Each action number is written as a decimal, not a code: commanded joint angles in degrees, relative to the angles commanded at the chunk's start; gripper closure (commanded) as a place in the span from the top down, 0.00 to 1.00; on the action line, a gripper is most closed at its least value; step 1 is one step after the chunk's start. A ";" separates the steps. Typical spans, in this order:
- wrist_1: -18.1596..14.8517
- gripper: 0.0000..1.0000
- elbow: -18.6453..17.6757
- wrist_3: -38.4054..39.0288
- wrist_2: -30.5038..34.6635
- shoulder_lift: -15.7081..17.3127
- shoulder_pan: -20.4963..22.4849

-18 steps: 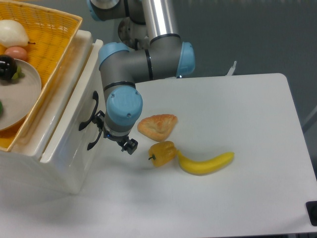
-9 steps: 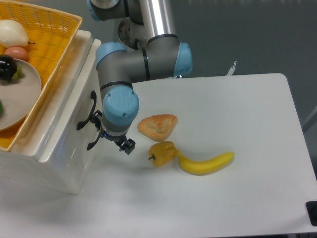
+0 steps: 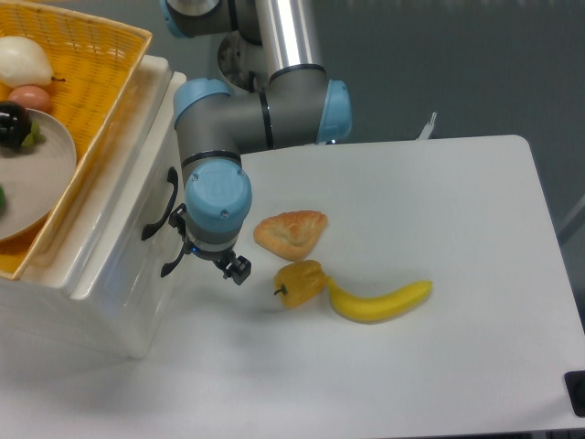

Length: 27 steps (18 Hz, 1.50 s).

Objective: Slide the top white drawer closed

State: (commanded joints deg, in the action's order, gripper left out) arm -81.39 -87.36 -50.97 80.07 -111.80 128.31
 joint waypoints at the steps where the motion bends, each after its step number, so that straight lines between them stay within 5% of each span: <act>1: 0.00 1.00 0.09 -0.96 0.00 0.26 0.70; 11: -0.17 1.00 0.44 -11.68 4.21 1.76 7.47; 27: 0.18 1.00 0.97 -43.14 10.79 3.69 18.37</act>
State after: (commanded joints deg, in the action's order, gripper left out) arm -81.21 -86.40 -94.12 90.86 -108.11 146.69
